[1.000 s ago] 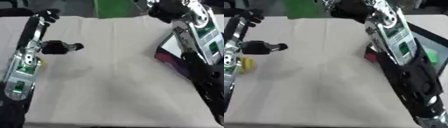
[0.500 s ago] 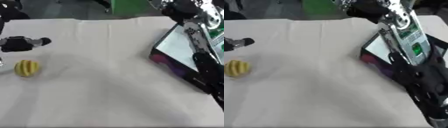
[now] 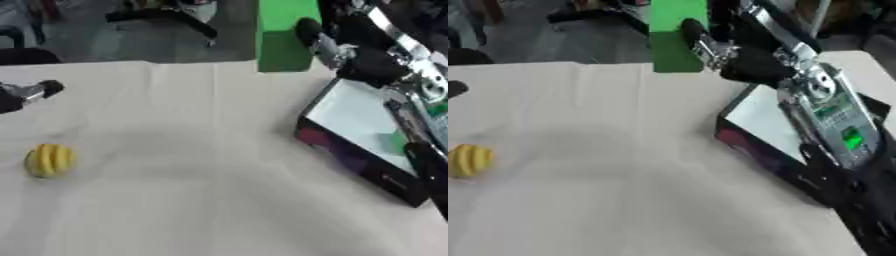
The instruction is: Pick up the objects with one hand, pass them to the other hand, and then place them into the box on the other side of the table.
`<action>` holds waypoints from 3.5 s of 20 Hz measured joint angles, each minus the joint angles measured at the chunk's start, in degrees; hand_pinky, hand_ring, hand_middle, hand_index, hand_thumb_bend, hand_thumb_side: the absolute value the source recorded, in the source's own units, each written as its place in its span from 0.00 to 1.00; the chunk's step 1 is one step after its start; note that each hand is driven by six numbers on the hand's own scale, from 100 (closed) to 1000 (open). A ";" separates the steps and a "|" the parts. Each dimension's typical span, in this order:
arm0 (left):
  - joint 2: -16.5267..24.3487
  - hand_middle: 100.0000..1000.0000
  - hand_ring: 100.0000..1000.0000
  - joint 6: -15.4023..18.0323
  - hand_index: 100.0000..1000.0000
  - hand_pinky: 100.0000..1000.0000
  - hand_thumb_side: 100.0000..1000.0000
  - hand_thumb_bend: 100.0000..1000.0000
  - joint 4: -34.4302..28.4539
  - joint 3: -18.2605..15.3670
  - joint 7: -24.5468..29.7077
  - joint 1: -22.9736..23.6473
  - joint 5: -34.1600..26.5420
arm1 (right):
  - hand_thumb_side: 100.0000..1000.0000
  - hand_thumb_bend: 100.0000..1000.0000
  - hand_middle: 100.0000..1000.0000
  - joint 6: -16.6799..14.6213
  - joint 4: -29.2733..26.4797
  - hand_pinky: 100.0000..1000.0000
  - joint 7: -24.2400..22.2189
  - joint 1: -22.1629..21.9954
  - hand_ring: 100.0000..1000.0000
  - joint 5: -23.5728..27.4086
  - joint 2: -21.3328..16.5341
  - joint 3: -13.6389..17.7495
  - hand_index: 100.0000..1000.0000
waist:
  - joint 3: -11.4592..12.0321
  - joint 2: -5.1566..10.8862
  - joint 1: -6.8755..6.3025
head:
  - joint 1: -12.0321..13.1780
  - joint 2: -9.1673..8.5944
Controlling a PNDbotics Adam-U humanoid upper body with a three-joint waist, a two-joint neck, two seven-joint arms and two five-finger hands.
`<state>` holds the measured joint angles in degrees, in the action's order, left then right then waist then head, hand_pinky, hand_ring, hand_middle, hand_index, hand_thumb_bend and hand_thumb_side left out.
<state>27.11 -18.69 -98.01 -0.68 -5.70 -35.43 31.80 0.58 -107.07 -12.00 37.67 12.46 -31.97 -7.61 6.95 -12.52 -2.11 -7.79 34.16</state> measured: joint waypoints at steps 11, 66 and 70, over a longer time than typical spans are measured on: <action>1.41 0.67 0.73 -0.64 0.84 0.75 0.17 0.88 -0.29 -1.44 -1.97 1.45 -0.84 | 0.26 0.00 0.40 -0.70 2.69 0.68 2.50 -6.04 0.44 -1.66 -3.81 5.29 0.54 | -0.23 0.04 -0.43 | -0.23 -0.02; 2.14 0.64 0.73 -1.29 0.84 0.77 0.19 0.86 -0.30 -2.33 -3.51 2.77 -1.43 | 0.08 0.00 1.00 -18.46 24.32 1.00 -5.93 -14.49 1.00 -26.04 -8.27 17.05 1.00 | 0.10 0.04 -0.99 | -3.41 1.48; 2.14 0.64 0.72 -1.38 0.84 0.77 0.21 0.84 -0.30 -2.33 -3.56 2.86 -1.42 | 0.21 0.00 1.00 -17.19 23.85 1.00 -5.32 -14.38 1.00 -24.33 -8.16 17.53 1.00 | 0.10 0.04 -0.99 | -2.33 1.51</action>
<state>29.25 -20.06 -98.30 -3.00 -9.26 -32.57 30.38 -16.61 -83.22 -17.32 23.29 -11.86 -40.13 9.92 7.06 -12.48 -3.10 -10.12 35.66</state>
